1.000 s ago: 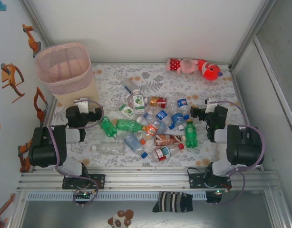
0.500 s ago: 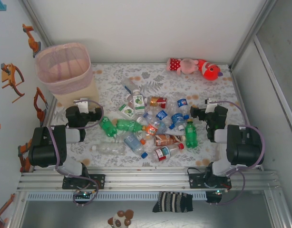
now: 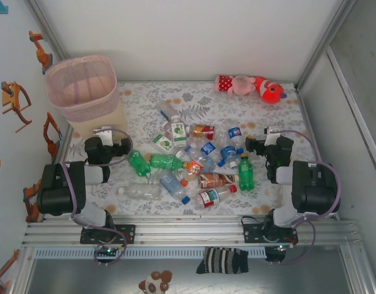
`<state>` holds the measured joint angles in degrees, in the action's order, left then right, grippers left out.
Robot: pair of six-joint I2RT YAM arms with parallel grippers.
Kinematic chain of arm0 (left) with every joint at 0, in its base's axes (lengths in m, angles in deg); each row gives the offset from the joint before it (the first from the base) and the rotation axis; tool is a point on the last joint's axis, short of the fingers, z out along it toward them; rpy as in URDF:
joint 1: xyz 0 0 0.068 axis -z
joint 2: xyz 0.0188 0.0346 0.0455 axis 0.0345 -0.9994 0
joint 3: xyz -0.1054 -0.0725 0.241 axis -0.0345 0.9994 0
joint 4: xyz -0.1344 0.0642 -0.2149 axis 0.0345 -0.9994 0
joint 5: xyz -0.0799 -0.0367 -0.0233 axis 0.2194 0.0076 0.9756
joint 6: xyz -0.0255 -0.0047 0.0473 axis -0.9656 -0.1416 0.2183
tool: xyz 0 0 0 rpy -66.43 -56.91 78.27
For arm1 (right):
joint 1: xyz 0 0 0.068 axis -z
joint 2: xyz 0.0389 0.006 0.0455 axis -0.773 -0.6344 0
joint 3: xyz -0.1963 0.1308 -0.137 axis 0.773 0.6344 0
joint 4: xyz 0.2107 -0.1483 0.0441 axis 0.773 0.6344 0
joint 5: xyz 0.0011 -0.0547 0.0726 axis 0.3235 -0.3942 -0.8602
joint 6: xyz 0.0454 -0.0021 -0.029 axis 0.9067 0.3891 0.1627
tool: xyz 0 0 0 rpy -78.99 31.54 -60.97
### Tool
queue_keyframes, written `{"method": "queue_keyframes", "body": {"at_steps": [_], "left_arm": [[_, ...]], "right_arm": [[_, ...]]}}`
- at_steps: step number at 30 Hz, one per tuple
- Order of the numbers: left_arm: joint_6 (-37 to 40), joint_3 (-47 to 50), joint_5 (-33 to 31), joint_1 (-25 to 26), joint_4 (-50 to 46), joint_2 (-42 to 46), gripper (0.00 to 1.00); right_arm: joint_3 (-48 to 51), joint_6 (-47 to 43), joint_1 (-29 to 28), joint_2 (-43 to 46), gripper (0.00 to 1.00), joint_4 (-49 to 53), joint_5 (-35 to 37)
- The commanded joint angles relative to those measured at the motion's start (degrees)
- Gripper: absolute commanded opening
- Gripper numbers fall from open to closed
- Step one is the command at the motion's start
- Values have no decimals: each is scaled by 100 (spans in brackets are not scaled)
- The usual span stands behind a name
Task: Put the plastic bottles in the bin
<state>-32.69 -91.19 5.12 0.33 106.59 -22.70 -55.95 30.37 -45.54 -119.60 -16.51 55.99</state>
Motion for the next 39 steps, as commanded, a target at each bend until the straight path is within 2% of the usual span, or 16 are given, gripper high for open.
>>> {"method": "queue_keyframes", "body": {"at_steps": [1,8,15,20,23,30,33,39], "left_arm": [[-59,-94,-112,-11,-5,73,97],[-12,-864,-636,163,-1828,600,97],[-143,-1347,-1374,653,-3205,1157,97],[-754,-1619,-1552,900,-4427,1595,97],[-1406,-1845,-1636,926,-5358,1805,99],[-2589,-2168,-1184,956,-7079,1837,97],[-3004,-2028,-761,989,-7258,1926,92],[-3576,-1862,-455,1114,-7443,2149,93]], "right_arm": [[-15,31,41,134,99,-72,157],[-6,92,42,852,96,548,281],[-281,284,36,2142,95,1849,247],[-915,562,25,2580,91,3252,33],[-1268,833,21,2722,87,4049,35],[-1812,1341,30,3084,81,5579,184],[-1871,1359,23,3147,80,5904,78],[-1827,1392,22,3339,79,6040,-45]]}}
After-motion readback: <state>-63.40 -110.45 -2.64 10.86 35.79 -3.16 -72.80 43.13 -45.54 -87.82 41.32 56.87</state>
